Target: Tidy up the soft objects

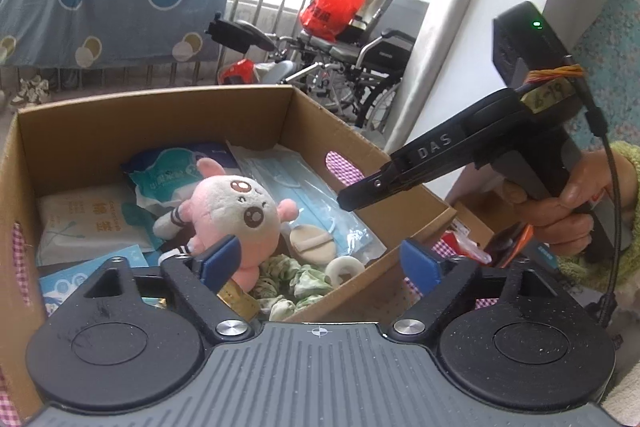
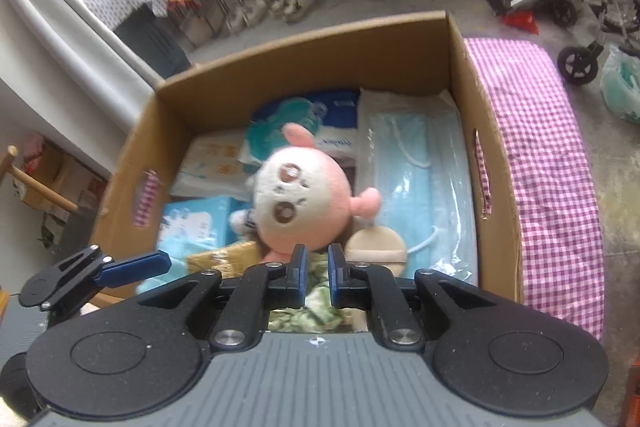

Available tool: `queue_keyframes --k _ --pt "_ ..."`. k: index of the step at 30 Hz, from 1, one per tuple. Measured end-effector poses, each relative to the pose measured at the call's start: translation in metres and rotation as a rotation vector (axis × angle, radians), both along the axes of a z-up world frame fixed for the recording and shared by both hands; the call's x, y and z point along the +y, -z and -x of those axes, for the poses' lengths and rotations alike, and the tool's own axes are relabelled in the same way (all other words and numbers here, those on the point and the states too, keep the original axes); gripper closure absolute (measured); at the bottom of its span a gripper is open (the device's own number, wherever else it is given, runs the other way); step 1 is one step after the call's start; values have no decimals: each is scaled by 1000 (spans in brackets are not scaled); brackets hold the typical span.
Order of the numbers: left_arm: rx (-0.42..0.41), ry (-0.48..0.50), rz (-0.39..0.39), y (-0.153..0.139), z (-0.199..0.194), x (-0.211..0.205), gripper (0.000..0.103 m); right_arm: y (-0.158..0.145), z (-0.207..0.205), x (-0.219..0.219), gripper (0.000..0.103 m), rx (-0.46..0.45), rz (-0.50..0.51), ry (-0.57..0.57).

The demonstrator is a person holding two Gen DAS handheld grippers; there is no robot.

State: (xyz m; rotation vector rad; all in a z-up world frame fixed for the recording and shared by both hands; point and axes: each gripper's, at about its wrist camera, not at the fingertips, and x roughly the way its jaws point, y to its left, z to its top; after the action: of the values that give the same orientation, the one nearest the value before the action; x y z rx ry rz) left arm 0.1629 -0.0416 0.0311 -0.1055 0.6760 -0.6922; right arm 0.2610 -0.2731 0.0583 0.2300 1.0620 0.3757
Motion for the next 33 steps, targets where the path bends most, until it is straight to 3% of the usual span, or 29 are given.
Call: queue_keyframes --k 3,5,7,11,16,20,27,33 --pt "-30 -23 -13 -9 12 3 1 -16 25 -2 82 -65 -21 32" --pt "-47 -35 -18 -15 19 5 1 -23 45 -4 66 -105 -41 61" --pt "-57 -50 -29 -20 26 7 0 -30 64 -7 39 -152 -64 100" --pt "-41 -116 -91 -26 33 9 0 -39 99 -12 31 -237 -73 170" --pt "-21 -208 -150 -30 37 16 0 -44 132 -14 3 -344 -74 263" --pt "-10 -268 -151 -34 42 23 0 -46 148 -3 0 -410 2 312" --pt "6 -333 -172 -37 46 28 0 -46 152 16 0 -425 129 308" --pt "16 -427 -272 -32 47 22 0 -44 152 22 0 -434 151 328"
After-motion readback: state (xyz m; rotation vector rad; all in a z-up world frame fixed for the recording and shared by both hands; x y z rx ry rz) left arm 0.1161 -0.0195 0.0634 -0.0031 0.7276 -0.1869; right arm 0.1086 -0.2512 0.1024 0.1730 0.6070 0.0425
